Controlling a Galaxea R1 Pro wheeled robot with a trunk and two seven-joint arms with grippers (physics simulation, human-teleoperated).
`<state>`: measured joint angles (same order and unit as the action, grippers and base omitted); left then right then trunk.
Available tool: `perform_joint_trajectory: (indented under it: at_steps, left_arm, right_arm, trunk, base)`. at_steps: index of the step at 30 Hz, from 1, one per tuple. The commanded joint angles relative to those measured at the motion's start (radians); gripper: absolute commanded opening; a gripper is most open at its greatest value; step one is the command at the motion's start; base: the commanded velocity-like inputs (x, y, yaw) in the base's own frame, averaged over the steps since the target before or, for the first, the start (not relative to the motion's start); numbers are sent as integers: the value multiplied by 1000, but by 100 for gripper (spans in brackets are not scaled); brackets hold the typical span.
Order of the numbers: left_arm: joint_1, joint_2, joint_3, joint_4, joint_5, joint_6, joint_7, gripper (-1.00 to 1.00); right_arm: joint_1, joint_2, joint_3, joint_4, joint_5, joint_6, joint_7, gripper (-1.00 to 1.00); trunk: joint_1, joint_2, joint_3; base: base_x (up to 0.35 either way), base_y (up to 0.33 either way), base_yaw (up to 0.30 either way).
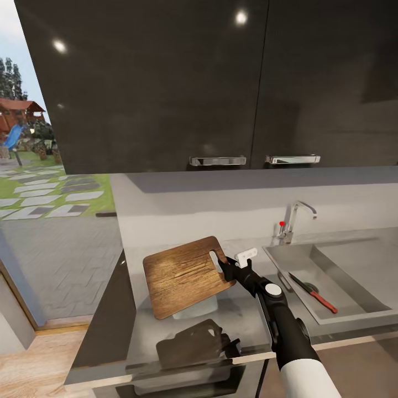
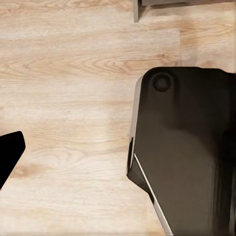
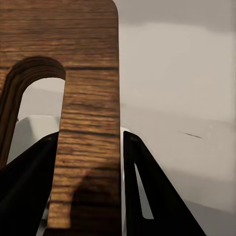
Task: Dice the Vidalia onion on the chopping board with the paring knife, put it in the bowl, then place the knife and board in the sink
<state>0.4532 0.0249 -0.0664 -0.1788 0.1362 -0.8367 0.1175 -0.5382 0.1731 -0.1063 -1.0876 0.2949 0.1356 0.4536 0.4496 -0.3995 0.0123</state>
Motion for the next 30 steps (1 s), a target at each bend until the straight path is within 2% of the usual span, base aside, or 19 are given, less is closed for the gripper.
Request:
perform_joint_trajectory:
  at_steps: [1,3,8,12,15,17,30]
  left_arm:
    - [1,-3,-7,-1,8,-1,3,100]
    - [1,-11,-7,1,8,-1,3,100]
    - [1,-14,-8,-1,7,-4,-1,100]
    - [1,-18,-11,-13,4,-40,0,100]
    - [1,-27,-14,-17,3,-163,4,100]
    - [1,-39,-15,-17,3,-210,6,100]
    - [1,-47,-13,-13,5,-210,7,100]
  right_arm:
    - [0,1,-4,-2,6,4,8,-100]
    - [0,1,-4,-2,6,4,8,-100]
    - [0,1,-4,-2,6,4,8,-100]
    - [0,1,-4,-2,6,4,8,-100]
    - [0,1,-4,-2,6,4,8,-100]
    - [0,1,-4,-2,6,4,8,-100]
    - [0,1,-4,-2,6,4,8,-100]
  trunk:
    - [0,-1,0]
    - [0,-1,0]
    - [0,-1,0]
    - [0,-1,0]
    - [0,-1,0]
    - [0,-1,0]
    - [0,-1,0]
  base:
    - [0,0,0]
    - [0,0,0]
    - [0,0,0]
    - [0,0,0]
    - [0,0,0]
    - [0,0,0]
    - [-32,0,0]
